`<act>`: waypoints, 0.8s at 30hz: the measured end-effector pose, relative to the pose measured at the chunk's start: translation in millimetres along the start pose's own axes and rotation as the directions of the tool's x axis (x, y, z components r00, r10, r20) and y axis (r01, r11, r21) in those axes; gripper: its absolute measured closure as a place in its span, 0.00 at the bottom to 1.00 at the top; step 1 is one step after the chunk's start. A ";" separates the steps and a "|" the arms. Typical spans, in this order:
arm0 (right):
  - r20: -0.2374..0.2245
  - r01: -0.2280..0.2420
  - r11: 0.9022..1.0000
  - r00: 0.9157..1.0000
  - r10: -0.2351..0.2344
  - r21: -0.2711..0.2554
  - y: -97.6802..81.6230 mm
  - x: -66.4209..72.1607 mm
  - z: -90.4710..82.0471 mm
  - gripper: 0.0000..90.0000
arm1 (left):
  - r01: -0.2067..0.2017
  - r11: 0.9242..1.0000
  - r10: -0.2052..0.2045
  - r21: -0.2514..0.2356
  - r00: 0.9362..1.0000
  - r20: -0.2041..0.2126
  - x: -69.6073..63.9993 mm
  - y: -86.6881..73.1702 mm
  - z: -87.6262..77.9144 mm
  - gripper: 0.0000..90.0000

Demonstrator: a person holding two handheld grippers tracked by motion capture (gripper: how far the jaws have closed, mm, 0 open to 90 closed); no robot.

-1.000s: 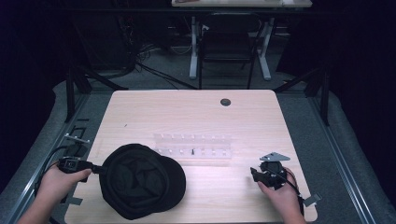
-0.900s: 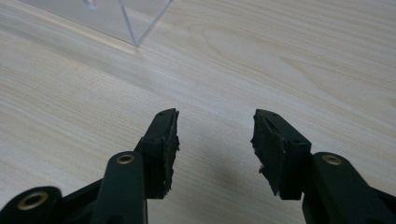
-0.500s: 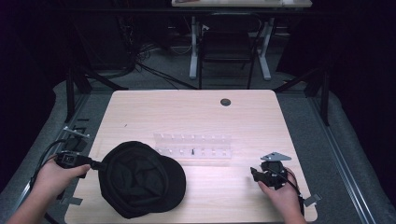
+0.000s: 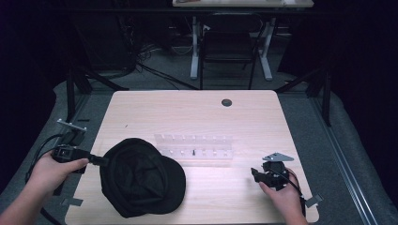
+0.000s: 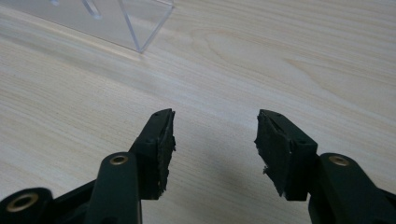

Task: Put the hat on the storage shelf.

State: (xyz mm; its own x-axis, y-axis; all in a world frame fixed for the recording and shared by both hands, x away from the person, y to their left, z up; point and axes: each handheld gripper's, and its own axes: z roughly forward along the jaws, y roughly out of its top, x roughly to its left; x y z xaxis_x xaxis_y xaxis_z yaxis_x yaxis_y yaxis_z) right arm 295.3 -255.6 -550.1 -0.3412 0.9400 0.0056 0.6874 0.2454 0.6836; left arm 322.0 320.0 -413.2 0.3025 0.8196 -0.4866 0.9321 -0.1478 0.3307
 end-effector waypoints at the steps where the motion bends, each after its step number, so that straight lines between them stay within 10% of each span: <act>1: 0.000 0.001 1.000 1.000 -0.001 -0.003 -0.1 -0.1 0.2 0.51 | -0.006 1.000 0.006 -0.004 1.000 0.002 -2.3 1.0 -1.6 0.95; 24: -0.011 -0.010 1.000 1.000 0.010 -0.004 0.3 -0.7 -0.3 0.51 | -0.081 0.995 0.085 -0.058 0.994 0.066 -57.3 20.6 -39.0 0.95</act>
State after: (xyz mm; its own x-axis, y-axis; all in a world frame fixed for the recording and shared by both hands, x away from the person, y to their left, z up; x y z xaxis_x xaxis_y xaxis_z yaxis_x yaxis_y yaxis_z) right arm 295.5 -256.2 -549.7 -0.3414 0.9397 0.0209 0.6885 0.2349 0.6861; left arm 316.1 291.6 -346.9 0.3931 0.7658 -0.5090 0.8914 -0.1816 0.4152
